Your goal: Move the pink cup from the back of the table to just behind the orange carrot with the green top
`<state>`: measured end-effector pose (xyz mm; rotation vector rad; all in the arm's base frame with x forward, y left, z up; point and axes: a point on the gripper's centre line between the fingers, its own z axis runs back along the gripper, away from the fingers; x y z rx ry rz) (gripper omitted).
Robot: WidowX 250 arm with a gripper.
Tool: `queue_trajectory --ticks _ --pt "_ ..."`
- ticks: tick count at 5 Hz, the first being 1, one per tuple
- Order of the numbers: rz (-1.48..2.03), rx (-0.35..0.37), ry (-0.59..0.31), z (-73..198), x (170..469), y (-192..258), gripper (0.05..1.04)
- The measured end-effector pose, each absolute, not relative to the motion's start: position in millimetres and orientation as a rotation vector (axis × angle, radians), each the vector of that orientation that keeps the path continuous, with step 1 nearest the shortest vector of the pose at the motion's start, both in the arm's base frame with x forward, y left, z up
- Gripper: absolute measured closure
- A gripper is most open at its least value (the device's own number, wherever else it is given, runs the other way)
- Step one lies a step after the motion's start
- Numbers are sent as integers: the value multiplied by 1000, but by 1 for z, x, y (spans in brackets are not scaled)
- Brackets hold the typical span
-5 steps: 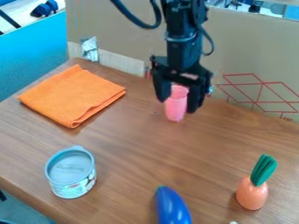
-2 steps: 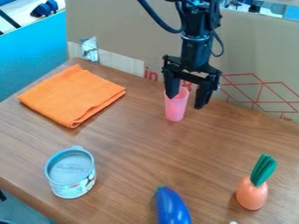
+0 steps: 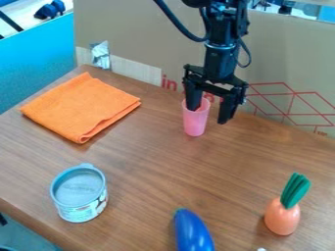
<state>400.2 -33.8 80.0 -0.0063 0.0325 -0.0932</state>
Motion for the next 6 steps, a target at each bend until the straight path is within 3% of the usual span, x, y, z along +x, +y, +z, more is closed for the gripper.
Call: queue_trajectory --ticks 1,3,4,5,6 --pt "-101 -24 2 79 405 -34 148" --pt "-103 -52 -7 65 402 -35 702" --pt "-108 -56 -28 63 402 -35 898" --pt "-78 -55 -97 76 395 -34 974" --pt "-113 -57 -177 104 384 -43 984"
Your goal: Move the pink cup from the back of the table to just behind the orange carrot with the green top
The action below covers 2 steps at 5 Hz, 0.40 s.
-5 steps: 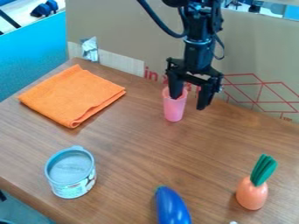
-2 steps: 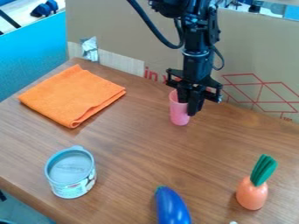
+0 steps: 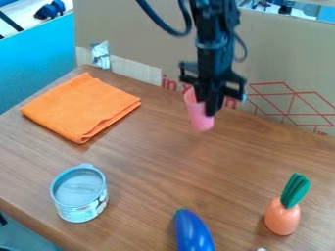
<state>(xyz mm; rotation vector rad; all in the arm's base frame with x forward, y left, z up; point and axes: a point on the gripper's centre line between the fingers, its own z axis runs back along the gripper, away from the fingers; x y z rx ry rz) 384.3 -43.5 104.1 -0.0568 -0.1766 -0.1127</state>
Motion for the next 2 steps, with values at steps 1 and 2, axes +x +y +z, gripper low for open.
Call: queue_trajectory --ticks 1,2 --pt "-212 -111 -222 133 374 -72 984" --pt "-369 -200 -201 136 363 -103 984"
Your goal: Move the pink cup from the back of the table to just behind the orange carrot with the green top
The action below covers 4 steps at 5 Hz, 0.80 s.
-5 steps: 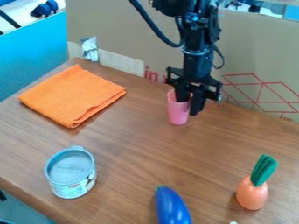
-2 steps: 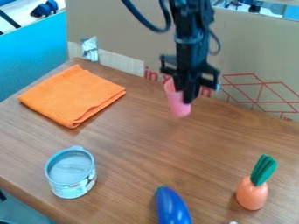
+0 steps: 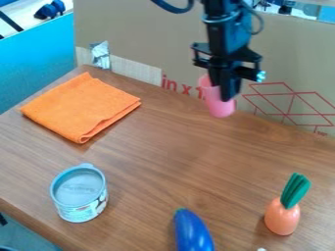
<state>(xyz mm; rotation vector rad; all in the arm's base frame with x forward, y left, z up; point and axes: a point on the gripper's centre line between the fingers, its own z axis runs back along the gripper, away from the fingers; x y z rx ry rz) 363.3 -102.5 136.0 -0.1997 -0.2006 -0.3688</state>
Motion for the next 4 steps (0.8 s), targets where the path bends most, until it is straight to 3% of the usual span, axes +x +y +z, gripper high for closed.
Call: queue_trajectory --ticks 1,2,3,4 --pt "-601 -273 -114 116 357 -140 984" --pt "-715 -276 -87 110 348 -155 984" --pt "-784 -225 -9 87 333 -172 984" --pt "-835 -170 14 74 327 -186 984"
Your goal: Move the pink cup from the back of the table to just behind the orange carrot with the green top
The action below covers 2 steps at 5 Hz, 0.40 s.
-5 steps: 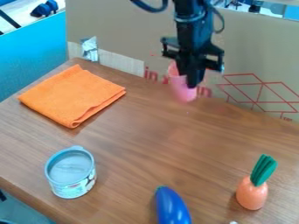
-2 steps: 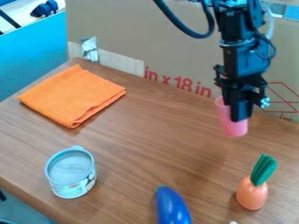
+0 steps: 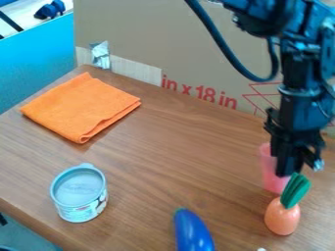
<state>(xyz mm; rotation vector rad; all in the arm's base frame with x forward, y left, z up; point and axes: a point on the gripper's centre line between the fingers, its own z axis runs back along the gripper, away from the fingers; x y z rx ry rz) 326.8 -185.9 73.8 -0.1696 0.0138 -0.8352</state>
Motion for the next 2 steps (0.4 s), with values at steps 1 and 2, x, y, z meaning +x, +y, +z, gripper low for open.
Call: queue_trajectory --ticks 1,2 --pt "-864 -143 19 64 324 -187 984" --pt "-849 -106 -1 60 327 -177 984"
